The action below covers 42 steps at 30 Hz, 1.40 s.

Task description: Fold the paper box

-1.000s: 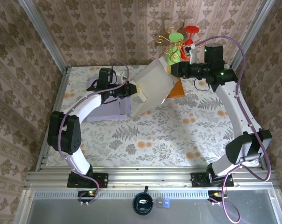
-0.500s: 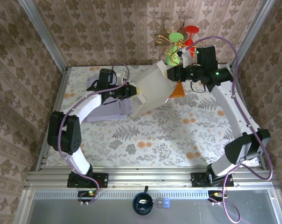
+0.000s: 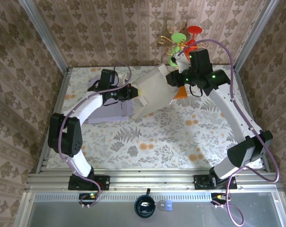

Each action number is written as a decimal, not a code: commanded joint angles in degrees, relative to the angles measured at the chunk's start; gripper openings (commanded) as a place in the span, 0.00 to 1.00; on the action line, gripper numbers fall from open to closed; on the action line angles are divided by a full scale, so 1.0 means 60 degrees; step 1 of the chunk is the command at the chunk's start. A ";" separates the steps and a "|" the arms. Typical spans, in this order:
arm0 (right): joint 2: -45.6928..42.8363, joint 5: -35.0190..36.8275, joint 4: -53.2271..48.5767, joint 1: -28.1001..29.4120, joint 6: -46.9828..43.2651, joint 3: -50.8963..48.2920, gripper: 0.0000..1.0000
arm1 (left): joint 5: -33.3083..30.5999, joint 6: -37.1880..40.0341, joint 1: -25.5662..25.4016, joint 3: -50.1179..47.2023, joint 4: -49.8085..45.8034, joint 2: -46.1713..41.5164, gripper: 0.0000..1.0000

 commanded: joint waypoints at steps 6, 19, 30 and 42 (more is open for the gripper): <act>0.0388 0.1674 -0.0655 0.0341 -0.0584 0.0343 0.37 | -0.0142 0.0882 -0.0294 0.0738 -0.0962 -0.0496 0.00; 0.0754 0.2136 -0.0863 0.0518 -0.0473 0.0581 0.30 | -0.0803 0.1558 -0.0606 0.1184 -0.1998 -0.0565 0.00; 0.1040 0.3876 -0.0987 0.0670 0.0017 0.0624 0.20 | -0.2013 0.1805 -0.1098 0.1820 -0.3045 -0.0520 0.00; 0.1225 0.7020 -0.1647 0.1103 0.1659 0.0656 0.00 | -0.3730 0.1743 -0.1747 0.3022 -0.4518 -0.0210 0.00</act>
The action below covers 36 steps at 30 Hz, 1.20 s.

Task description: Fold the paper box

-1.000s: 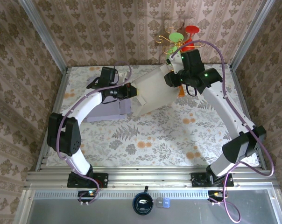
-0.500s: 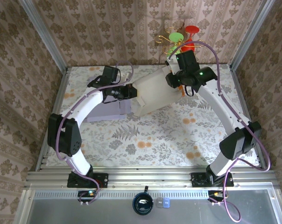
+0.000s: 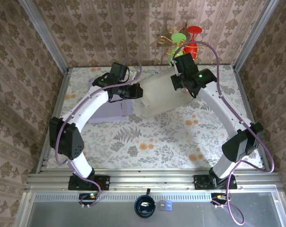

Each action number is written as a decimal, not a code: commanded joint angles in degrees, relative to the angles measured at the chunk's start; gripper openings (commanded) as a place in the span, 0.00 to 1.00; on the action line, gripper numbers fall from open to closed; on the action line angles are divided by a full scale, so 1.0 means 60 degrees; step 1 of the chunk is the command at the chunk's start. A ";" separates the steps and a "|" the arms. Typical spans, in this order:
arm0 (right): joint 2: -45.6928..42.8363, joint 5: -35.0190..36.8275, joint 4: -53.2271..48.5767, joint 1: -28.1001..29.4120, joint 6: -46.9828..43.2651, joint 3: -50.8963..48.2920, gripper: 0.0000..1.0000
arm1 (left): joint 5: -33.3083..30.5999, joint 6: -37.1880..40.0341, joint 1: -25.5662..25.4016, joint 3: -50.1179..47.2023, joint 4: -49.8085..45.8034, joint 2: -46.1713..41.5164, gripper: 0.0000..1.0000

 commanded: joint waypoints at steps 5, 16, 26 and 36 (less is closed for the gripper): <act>0.0390 0.1314 -0.0637 0.0143 0.1001 0.0349 0.00 | -0.0474 0.0368 -0.0357 0.0908 -0.0861 0.0120 0.00; 0.0799 0.0079 -0.0871 -0.0265 0.1038 0.1142 0.20 | -0.0424 0.0544 -0.0446 0.1163 -0.1122 0.0265 0.00; 0.1018 -0.0156 -0.1153 -0.0415 0.1220 0.1364 0.13 | -0.0528 0.0524 -0.0446 0.1224 -0.1212 0.0261 0.00; 0.1331 0.3989 -0.2266 0.0094 0.3018 0.1441 0.00 | -0.0883 0.0240 -0.0613 0.1622 -0.1418 0.0417 0.00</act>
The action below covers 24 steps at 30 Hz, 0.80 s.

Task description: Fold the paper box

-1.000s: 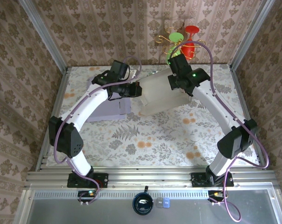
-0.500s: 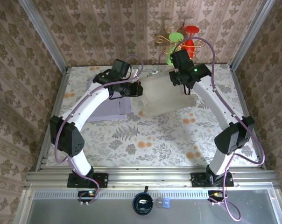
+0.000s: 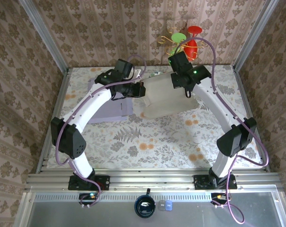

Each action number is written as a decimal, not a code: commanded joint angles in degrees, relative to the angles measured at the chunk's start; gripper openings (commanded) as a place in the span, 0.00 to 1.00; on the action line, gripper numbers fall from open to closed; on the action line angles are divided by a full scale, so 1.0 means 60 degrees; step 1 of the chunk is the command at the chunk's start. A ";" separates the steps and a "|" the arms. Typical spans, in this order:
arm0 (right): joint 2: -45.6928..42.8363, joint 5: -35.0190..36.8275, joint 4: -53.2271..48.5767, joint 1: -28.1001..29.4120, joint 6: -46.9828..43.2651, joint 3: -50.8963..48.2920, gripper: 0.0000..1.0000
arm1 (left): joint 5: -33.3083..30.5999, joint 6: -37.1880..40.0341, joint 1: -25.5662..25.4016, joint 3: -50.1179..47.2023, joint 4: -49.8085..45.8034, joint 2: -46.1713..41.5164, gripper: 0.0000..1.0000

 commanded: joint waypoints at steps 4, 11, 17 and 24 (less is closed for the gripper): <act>0.1075 0.3667 -0.1995 0.0057 0.1823 0.1049 0.00 | -0.0003 -0.0024 -0.0181 0.0484 -0.0319 0.0207 0.00; 0.1836 0.4571 -0.2674 0.0495 0.1625 0.1994 0.00 | 0.0086 -0.0138 -0.0207 0.0498 -0.0241 0.0235 0.00; 0.1615 0.2897 -0.2301 0.0441 0.1252 0.2278 0.06 | 0.0083 -0.0146 -0.0211 0.0486 -0.0246 0.0234 0.00; 0.1048 0.0447 -0.2237 -0.0039 0.1342 0.2195 0.26 | 0.0196 -0.0277 -0.0138 0.0349 -0.0109 0.0193 0.00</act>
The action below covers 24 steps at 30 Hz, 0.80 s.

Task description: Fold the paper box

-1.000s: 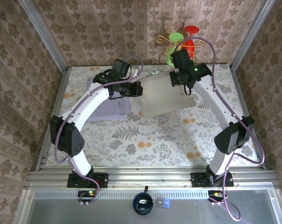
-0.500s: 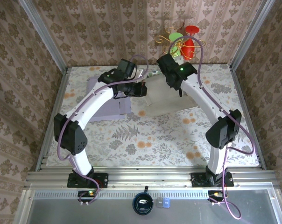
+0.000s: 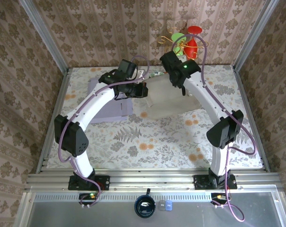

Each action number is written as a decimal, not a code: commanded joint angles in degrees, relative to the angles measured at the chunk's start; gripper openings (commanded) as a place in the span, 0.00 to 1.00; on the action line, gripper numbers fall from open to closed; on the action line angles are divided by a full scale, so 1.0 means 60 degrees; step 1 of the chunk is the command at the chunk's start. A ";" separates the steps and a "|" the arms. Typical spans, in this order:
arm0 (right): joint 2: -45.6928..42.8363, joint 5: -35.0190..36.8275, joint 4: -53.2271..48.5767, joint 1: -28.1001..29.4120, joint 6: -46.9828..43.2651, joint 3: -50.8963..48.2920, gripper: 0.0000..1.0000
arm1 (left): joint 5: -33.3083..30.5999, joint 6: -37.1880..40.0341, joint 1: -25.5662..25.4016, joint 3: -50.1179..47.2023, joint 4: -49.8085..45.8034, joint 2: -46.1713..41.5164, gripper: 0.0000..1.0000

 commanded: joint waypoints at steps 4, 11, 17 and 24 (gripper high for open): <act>-0.0889 -0.1551 0.0195 -0.0409 0.0224 -0.0419 0.35 | 0.0306 -0.0146 0.0076 0.0166 -0.0079 -0.0158 0.00; -0.1150 -0.1724 0.0786 -0.0770 0.0060 -0.1187 0.38 | 0.0387 -0.0114 0.0070 0.0185 -0.0103 -0.0114 0.00; -0.0831 -0.1575 0.0729 -0.0805 -0.0025 -0.1140 0.27 | 0.0390 -0.0117 0.0071 0.0225 -0.0118 -0.0084 0.00; -0.0724 -0.0441 0.0709 -0.0584 0.0186 -0.1487 0.08 | 0.0402 -0.0114 0.0078 0.0304 -0.0175 -0.0012 0.00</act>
